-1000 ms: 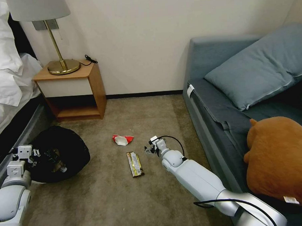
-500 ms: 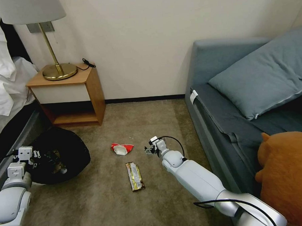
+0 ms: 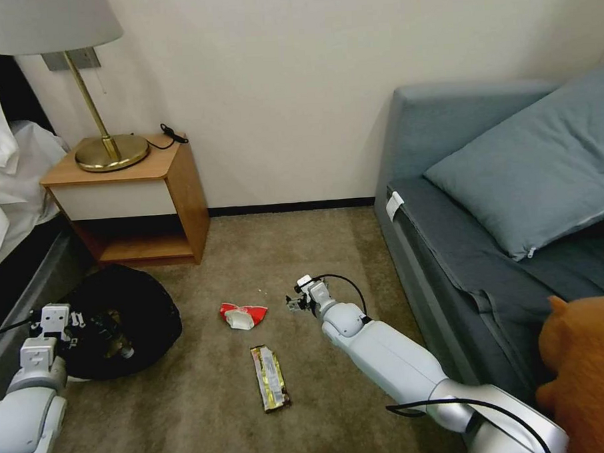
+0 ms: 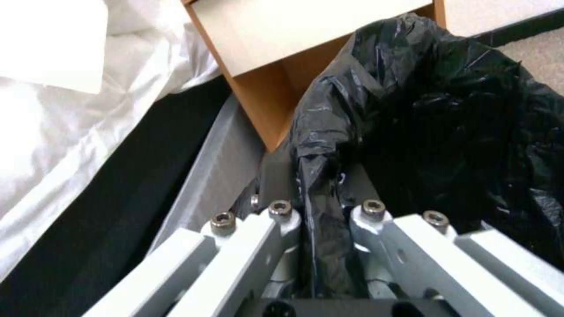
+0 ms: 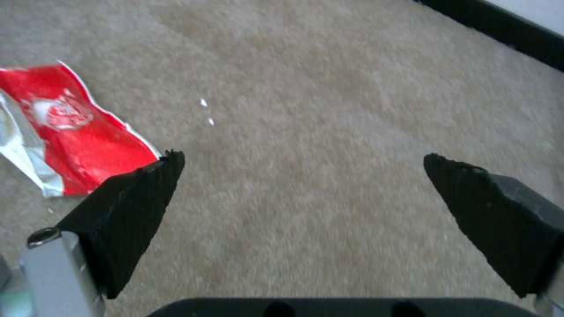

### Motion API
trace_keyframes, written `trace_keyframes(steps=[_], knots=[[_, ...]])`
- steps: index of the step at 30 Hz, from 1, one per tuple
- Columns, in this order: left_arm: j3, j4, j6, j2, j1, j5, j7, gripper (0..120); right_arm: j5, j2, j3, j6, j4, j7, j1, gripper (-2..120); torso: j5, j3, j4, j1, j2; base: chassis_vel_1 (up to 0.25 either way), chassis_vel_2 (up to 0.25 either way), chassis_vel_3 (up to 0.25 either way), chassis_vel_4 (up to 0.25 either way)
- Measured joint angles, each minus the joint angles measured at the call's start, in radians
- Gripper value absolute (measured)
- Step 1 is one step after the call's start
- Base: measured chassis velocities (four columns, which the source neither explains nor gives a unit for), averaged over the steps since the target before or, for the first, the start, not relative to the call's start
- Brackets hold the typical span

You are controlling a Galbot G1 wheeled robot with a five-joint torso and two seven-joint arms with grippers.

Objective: Pick up the trash bin, then pick up the garbage on the floor and place it into the trash bin.

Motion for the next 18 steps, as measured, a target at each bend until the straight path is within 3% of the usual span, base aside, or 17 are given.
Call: trace_keyframes(steps=[18], knots=[[-0.043, -0.019, -0.021, -0.020, 0.052, 0.012, -0.006, 4, 0.052, -0.042, -0.136, -0.103, 0.172, -0.097, 0.022, 100, -0.0001, 0.000, 0.0000, 0.000, 0.000, -0.007, 0.004, 0.006, -0.007]])
